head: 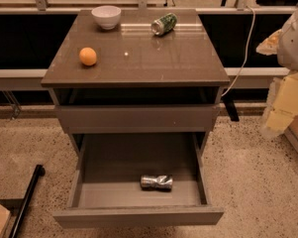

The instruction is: Pick redbull can from middle drawer and place on counter

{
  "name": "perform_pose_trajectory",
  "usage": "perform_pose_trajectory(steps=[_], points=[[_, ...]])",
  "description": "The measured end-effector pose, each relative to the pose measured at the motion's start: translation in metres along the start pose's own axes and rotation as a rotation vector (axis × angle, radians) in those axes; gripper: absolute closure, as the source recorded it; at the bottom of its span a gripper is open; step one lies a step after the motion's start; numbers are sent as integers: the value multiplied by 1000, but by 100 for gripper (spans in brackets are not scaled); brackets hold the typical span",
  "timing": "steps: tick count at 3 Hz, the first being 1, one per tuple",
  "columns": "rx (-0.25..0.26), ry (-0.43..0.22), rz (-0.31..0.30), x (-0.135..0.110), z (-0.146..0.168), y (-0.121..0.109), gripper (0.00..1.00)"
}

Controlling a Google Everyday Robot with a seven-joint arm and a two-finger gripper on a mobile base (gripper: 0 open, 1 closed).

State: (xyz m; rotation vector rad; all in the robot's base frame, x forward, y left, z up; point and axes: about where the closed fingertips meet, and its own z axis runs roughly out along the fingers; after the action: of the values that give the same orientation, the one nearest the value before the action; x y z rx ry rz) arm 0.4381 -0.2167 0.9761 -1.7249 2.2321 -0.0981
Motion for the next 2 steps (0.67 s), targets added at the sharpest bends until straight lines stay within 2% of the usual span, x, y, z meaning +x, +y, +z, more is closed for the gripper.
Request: perform_pose_trajectory(steps=[1,2], points=[[0,0,0,0,0,0,0],[21,-42,-48,-4,14,-3,0]])
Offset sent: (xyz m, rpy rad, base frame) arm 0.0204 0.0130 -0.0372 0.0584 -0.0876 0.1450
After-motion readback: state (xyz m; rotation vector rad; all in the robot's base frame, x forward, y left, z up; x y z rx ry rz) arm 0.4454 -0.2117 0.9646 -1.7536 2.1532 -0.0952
